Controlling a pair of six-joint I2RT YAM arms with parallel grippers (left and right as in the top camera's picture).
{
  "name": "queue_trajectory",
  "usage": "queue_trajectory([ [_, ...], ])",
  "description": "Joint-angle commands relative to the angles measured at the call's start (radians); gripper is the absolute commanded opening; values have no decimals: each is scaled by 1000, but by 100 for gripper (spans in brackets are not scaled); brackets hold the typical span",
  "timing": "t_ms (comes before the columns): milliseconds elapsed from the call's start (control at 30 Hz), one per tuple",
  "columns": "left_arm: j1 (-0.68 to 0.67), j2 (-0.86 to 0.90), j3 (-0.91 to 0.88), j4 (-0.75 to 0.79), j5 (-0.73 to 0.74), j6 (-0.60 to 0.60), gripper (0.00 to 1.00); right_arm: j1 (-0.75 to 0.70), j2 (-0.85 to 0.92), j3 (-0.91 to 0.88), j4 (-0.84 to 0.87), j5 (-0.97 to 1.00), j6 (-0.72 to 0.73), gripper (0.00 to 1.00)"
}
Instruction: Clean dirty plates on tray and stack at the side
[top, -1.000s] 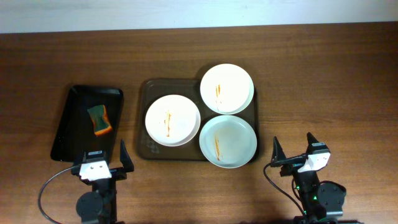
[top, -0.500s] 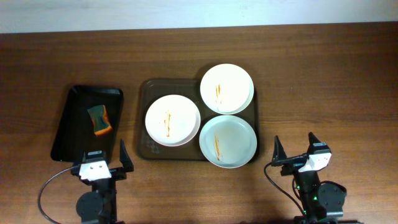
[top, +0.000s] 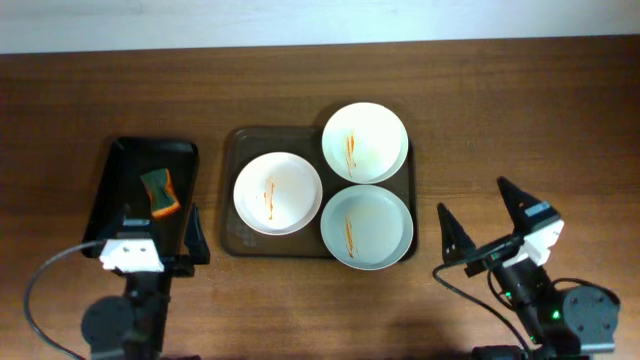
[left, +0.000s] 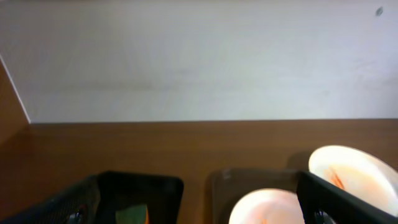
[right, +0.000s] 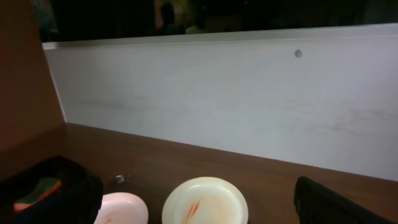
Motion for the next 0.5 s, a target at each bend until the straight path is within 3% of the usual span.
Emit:
queue_trajectory([
  [0, 2, 251, 235, -129, 56, 15, 99, 7, 270, 233, -128, -143, 6, 98],
  [167, 2, 838, 810, -588, 70, 31, 99, 38, 758, 600, -382, -311, 6, 98],
  [300, 2, 1218, 1175, -946, 70, 56, 100, 263, 1124, 905, -618, -74, 3, 98],
  [367, 3, 1333, 1197, -928, 54, 57, 99, 358, 1337, 1069, -724, 5, 3, 98],
  [467, 3, 1431, 1197, -864, 48, 56, 99, 414, 1525, 1083, -529, -69, 14, 98],
])
